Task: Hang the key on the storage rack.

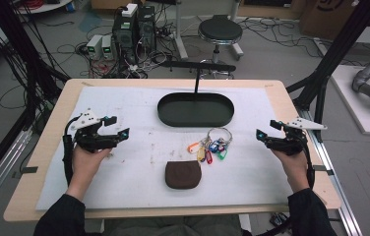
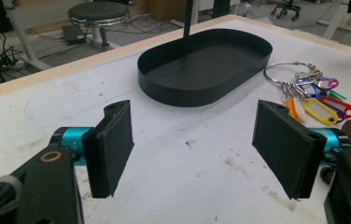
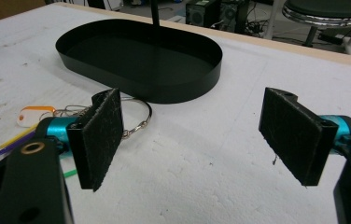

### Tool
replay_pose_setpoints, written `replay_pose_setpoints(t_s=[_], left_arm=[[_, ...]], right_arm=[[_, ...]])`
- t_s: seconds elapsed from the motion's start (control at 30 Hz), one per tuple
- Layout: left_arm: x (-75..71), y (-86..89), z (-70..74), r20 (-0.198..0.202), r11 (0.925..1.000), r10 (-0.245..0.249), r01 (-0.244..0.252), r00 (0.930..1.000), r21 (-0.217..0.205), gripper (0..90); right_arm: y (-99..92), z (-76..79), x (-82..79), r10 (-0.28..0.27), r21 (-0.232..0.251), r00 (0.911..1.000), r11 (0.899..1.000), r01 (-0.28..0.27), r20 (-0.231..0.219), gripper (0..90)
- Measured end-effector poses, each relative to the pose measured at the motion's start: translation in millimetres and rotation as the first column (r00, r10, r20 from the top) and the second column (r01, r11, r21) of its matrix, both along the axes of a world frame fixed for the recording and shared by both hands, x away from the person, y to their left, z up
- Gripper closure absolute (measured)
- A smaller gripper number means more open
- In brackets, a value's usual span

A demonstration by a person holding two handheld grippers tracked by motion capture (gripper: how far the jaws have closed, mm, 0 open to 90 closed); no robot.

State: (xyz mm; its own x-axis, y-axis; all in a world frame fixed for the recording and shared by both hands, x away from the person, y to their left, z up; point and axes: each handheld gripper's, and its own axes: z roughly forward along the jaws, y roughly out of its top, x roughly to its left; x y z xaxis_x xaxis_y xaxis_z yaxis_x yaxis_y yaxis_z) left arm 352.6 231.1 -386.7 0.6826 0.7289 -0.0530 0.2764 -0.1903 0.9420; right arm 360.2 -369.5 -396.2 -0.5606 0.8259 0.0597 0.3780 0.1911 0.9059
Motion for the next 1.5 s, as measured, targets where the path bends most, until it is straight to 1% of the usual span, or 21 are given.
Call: replay_pose_setpoints(t_s=[0.27,0.47,0.53,0.57,0.63,0.8,0.83,0.9,0.93,0.97,1.0,1.07,1.1,1.13,1.23,1.27,1.3,1.37,1.43,1.47,1.5], left_arm=[[0.1,1.6,2.2,0.005,0.9999,0.007,-0.007,1.0,-0.014,28.7],[1.2,-1.1,5.1,0.005,0.9995,-0.002,0.002,1.0,-0.03,28.9],[1.9,-5.7,6.6,-0.006,0.9996,-0.013,0.013,0.9999,-0.026,29.0],[2.3,-7.3,7.7,-0.005,0.9995,-0.021,0.021,0.9998,-0.025,29.0],[2.5,-11.0,9.6,-0.004,0.9988,-0.034,0.034,0.9994,-0.035,29.0],[3.3,-19.4,12.4,-0.017,0.9977,-0.053,0.052,0.9984,-0.043,29.5],[4.4,-24.7,13.6,-0.028,0.9966,-0.065,0.063,0.9975,-0.053,30.0],[6.2,-30.1,14.2,-0.034,0.9951,-0.081,0.079,0.9961,-0.06,31.2],[6.2,-30.1,14.2,-0.034,0.9951,-0.081,0.079,0.9961,-0.06,32.0],[8.8,-36.2,14.3,-0.041,0.9933,-0.097,0.094,0.9945,-0.067,33.3],[8.8,-36.2,14.3,-0.041,0.9933,-0.097,0.094,0.9945,-0.067,34.6],[13.9,-46.8,13.4,-0.054,0.9906,-0.116,0.111,0.9918,-0.08,35.9],[13.9,-46.8,13.4,-0.054,0.9906,-0.116,0.111,0.9918,-0.08,36.3],[17.4,-55.3,12.9,-0.069,0.9888,-0.129,0.124,0.9892,-0.083,36.2],[20.1,-67.7,11.6,-0.076,0.988,-0.14,0.134,0.9872,-0.076,36.3],[20.1,-67.7,11.6,-0.076,0.988,-0.14,0.134,0.9872,-0.076,36.3],[21.0,-74.0,10.8,-0.083,0.9869,-0.15,0.144,0.9853,-0.074,36.3],[21.1,-76.2,10.4,-0.081,0.9863,-0.154,0.149,0.9847,-0.071,36.2],[20.8,-78.8,10.4,-0.084,0.9855,-0.162,0.157,0.9832,-0.064,36.3],[20.8,-78.8,10.4,-0.084,0.9855,-0.162,0.157,0.9832,-0.064,36.3],[20.7,-78.8,10.6,-0.08,0.9855,-0.161,0.156,0.9836,-0.066,36.3]], right_arm=[[0.8,-0.7,0.7,0.005,-0.006,1.0,1.0,-0.005,-0.001,22.4],[-1.7,-0.7,-0.1,-0.001,-0.005,1.0,1.0,0.001,-0.01,22.4],[-2.5,-0.5,-0.4,-0.004,-0.002,0.9999,1.0,0.004,-0.01,22.5],[-3.2,-0.5,-0.3,-0.004,-0.005,1.0,1.0,0.004,-0.006,22.4],[-3.3,-0.3,-0.6,-0.005,-0.002,0.9999,1.0,0.005,-0.009,22.5],[-3.5,-0.4,-0.4,-0.007,-0.002,0.9999,1.0,0.007,-0.012,23.2],[-3.2,-0.8,-0.1,-0.008,0.001,0.9998,1.0,0.008,-0.016,23.4],[-2.9,-1.6,1.2,-0.008,0.001,0.9997,1.0,0.008,-0.022,23.9],[-2.9,-2.3,2.3,-0.004,-0.002,0.9998,1.0,0.004,-0.021,24.1],[-2.6,-2.7,2.9,0.001,0.0,0.9997,1.0,-0.001,-0.025,24.3],[-2.2,-3.0,3.4,0.002,0.0,0.9996,1.0,-0.002,-0.027,24.5],[-1.7,-3.5,4.3,0.003,-0.002,0.9995,1.0,-0.003,-0.03,24.9],[-1.7,-3.5,4.3,0.003,-0.002,0.9995,1.0,-0.003,-0.03,24.9],[-1.1,-4.2,5.5,0.003,0.001,0.9995,1.0,-0.003,-0.032,26.2],[0.6,-5.7,7.3,0.005,-0.003,0.999,1.0,-0.005,-0.045,27.6],[1.9,-6.2,7.7,0.002,-0.004,0.9985,1.0,-0.002,-0.055,29.0],[2.8,-6.8,8.5,0.003,-0.008,0.9982,1.0,-0.004,-0.06,30.3],[5.1,-8.2,10.2,0.01,-0.017,0.9975,1.0,-0.011,-0.07,30.7],[8.3,-9.1,11.6,0.012,-0.018,0.9967,1.0,-0.013,-0.08,33.1],[10.2,-9.8,12.7,0.016,-0.013,0.9967,1.0,-0.017,-0.08,34.4],[12.8,-10.1,13.6,0.018,-0.009,0.9957,1.0,-0.019,-0.091,35.9]])
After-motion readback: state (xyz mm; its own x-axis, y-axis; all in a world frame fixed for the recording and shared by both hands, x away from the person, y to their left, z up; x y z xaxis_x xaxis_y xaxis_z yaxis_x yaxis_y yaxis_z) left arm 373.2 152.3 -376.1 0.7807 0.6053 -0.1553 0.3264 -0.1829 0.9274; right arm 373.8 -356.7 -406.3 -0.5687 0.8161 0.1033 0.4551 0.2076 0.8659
